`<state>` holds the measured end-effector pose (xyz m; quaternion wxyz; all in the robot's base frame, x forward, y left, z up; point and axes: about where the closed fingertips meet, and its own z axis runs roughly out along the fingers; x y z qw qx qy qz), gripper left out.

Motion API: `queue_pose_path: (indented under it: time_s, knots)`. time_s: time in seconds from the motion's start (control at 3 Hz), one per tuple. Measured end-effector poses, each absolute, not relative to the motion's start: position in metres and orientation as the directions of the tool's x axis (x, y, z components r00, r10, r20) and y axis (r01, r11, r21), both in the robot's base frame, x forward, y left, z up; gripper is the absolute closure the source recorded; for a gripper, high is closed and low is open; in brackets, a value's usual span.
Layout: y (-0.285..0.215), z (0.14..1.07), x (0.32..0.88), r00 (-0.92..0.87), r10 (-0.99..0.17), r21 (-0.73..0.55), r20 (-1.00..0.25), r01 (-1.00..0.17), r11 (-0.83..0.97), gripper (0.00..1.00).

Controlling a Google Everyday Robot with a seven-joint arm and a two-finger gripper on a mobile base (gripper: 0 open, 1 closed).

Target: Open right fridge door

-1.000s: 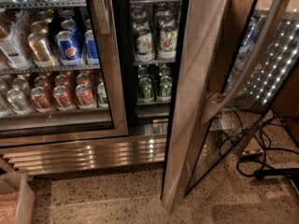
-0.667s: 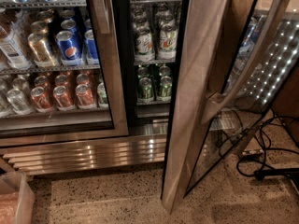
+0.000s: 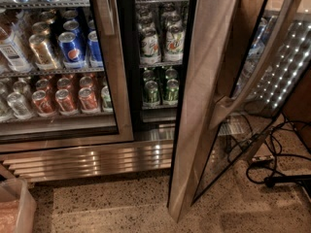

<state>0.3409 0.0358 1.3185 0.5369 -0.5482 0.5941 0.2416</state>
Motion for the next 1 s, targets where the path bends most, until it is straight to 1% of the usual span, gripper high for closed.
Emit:
queue_pose_path:
  time_s: [1.0]
  knots:
    - [0.0358,1.3185,0.3410,0.177,-0.392,-0.301,-0.903,-0.911,0.282,0.01]
